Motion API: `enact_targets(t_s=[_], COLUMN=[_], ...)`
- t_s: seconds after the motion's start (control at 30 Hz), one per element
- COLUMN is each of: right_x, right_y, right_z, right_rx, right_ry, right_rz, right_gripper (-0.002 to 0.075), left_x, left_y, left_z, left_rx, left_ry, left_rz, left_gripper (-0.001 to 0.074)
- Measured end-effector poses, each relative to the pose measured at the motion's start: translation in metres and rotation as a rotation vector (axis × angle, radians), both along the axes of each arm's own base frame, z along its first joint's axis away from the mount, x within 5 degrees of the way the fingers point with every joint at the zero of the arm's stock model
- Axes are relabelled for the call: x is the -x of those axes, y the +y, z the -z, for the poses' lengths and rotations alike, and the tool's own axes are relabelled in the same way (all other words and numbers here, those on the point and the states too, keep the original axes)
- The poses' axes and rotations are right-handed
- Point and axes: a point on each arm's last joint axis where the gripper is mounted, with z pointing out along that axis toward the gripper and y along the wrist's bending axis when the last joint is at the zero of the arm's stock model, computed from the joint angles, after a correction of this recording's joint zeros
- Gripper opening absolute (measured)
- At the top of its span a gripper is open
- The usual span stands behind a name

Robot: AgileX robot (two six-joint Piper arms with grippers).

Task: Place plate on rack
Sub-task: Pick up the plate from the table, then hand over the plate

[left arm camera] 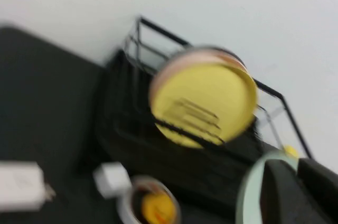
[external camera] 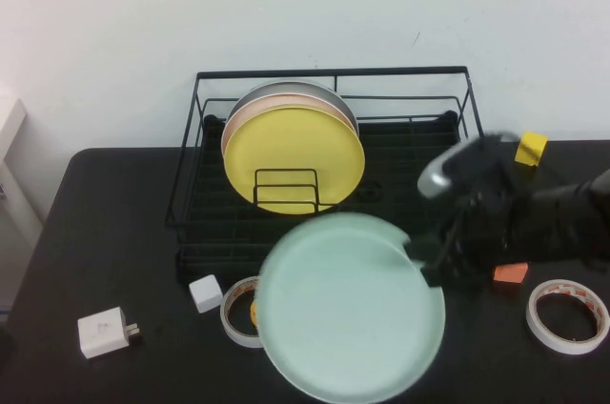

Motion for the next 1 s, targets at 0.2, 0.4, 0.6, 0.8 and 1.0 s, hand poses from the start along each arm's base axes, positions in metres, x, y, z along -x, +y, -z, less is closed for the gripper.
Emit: enact_targets(t_s=[0.2,0.4,0.6,0.8,1.0], right_x=[0.028,0.056,0.074,0.081,0.084], right_y=[0.019,0.040,0.062,0.070,0.074], right_z=[-0.066,-0.092,-0.095,-0.102,-0.109], right_rx=[-0.079,-0.148,-0.228,-0.330,-0.386], right_ry=[-0.175,-0.227,-0.180,-0.159,-0.211], right_rz=[-0.088,-0.163,-0.211,-0.237,-0.300], right_gripper=[0.0011,0.0011,0.0011,0.0011,0.0011], left_x=[0.007,0.014,0.015,0.014,0.013], left_y=[-0.016,-0.030,-0.032,-0.030,-0.028], left_z=[0.006,0.001,-0.002,0.002,0.005], left_rx=[0.227,0.290,0.266,0.170,0.118], left_ry=[0.161,0.148,0.109,0.109,0.115], left_rz=[0.141,0.313,0.347,0.330,0.313], left_gripper=[0.0342,0.0597,0.0595,0.0594,0.0498])
